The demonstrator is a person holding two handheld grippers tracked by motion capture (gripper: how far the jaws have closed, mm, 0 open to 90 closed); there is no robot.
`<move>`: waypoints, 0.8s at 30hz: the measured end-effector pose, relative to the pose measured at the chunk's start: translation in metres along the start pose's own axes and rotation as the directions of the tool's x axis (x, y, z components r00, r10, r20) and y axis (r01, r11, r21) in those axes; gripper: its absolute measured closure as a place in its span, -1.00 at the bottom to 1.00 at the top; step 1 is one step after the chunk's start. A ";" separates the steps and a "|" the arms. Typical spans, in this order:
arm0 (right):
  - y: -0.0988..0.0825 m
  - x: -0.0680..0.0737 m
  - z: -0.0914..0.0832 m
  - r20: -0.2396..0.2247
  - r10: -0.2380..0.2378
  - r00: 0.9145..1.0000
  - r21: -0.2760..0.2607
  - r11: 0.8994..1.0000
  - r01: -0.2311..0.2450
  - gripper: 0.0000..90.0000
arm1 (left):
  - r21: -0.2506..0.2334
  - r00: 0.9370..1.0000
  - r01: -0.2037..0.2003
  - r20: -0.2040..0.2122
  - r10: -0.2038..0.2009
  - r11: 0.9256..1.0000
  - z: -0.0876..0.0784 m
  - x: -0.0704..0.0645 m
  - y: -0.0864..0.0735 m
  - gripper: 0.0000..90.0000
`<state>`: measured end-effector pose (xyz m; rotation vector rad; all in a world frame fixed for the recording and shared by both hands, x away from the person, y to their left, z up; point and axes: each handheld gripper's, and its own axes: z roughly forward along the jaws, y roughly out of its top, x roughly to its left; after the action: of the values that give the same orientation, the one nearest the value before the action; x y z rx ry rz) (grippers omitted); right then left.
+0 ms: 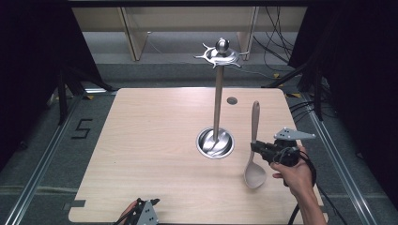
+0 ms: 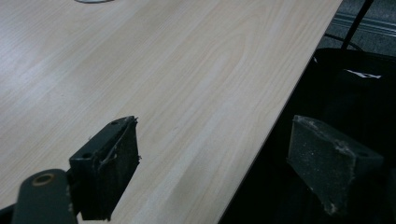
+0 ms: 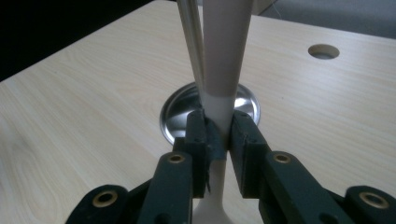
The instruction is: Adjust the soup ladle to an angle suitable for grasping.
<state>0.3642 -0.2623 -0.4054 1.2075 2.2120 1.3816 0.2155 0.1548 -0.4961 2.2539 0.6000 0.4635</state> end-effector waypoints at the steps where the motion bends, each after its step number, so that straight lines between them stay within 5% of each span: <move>1: 0.001 -0.001 0.000 0.011 -0.029 1.000 -0.006 1.000 0.029 0.75 | 0.003 1.000 -0.003 -0.002 0.003 1.000 0.000 0.000 0.000 -0.66; 11: 0.016 0.007 -0.007 -0.019 -0.078 0.997 -0.075 0.994 0.077 0.75 | 0.003 1.000 -0.002 -0.001 0.002 1.000 0.000 0.000 0.000 -0.66; 13: 0.019 0.011 -0.009 -0.028 -0.058 0.998 -0.070 0.996 0.056 0.75 | 0.006 1.000 -0.010 -0.012 0.010 1.000 -0.001 0.000 0.000 -0.66; 15: 0.023 0.011 -0.009 -0.021 -0.093 0.995 -0.083 0.992 0.091 0.75 | 0.003 1.000 -0.003 -0.002 0.003 1.000 0.000 0.000 0.000 -0.66; 24: 0.044 0.022 -0.018 -0.013 -0.113 0.994 -0.104 0.988 0.111 0.75 | 0.003 1.000 -0.002 0.000 0.002 1.000 0.000 0.000 0.000 -0.66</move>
<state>0.3623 -0.2479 -0.3555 1.0238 2.1562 1.4474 0.2153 0.1548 -0.4961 2.2578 0.5993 0.4631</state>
